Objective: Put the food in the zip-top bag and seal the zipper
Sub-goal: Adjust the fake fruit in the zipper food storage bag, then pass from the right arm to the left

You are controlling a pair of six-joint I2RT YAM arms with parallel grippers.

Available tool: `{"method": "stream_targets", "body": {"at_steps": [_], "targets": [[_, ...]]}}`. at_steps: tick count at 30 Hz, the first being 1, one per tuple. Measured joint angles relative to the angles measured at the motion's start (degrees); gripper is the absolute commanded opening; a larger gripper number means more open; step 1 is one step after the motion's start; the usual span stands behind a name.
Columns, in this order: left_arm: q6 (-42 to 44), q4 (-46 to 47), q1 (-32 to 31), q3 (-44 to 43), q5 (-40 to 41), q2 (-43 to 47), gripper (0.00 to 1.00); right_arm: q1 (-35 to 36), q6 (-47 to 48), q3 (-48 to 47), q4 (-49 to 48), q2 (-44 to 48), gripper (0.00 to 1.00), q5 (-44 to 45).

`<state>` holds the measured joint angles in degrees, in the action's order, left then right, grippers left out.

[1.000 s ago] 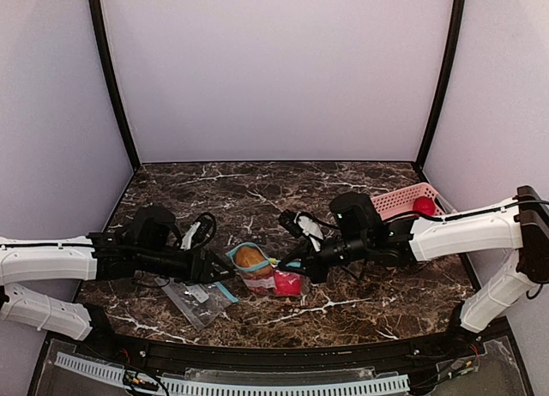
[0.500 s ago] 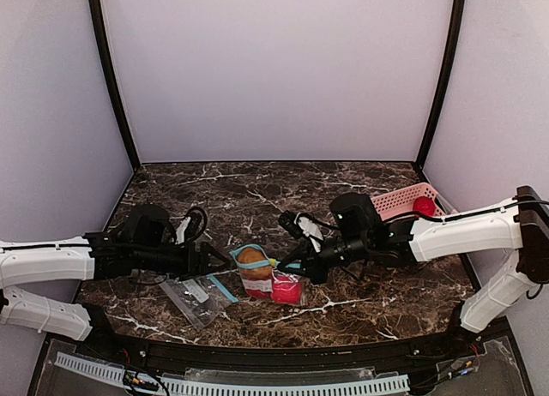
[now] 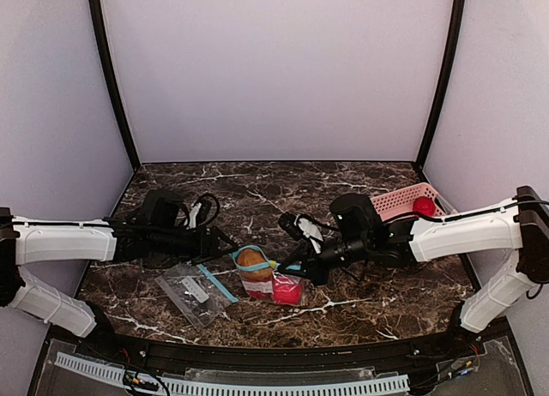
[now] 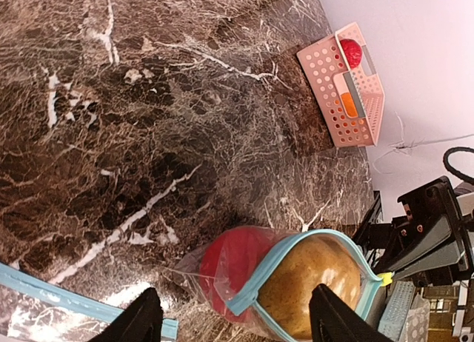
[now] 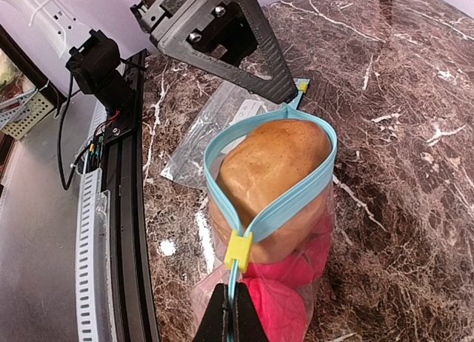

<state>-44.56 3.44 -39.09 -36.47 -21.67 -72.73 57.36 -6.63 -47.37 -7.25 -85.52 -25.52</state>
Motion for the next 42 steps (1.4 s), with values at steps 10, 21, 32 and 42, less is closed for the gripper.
{"method": "stream_targets", "body": {"at_steps": [10, 21, 32, 42], "targets": [[1.2, 1.7, 0.2, -1.2, -3.6, -4.2, 0.47, 0.0, 0.0, 0.3, 0.0, 0.0, 0.00, 0.0], [1.9, 2.0, 0.3, -1.3, -5.6, -5.6, 0.26, 0.0, 0.1, 0.4, 0.1, 0.0, 0.00, 0.1], [2.2, 2.1, 0.3, -1.4, -7.1, -6.3, 0.01, 0.0, 0.1, 0.4, 0.1, 0.0, 0.00, 1.0], [3.5, 4.1, 0.3, -1.4, -8.6, -5.3, 0.01, 0.0, -0.7, 0.1, 2.9, 1.0, 0.71, 4.6]]}}
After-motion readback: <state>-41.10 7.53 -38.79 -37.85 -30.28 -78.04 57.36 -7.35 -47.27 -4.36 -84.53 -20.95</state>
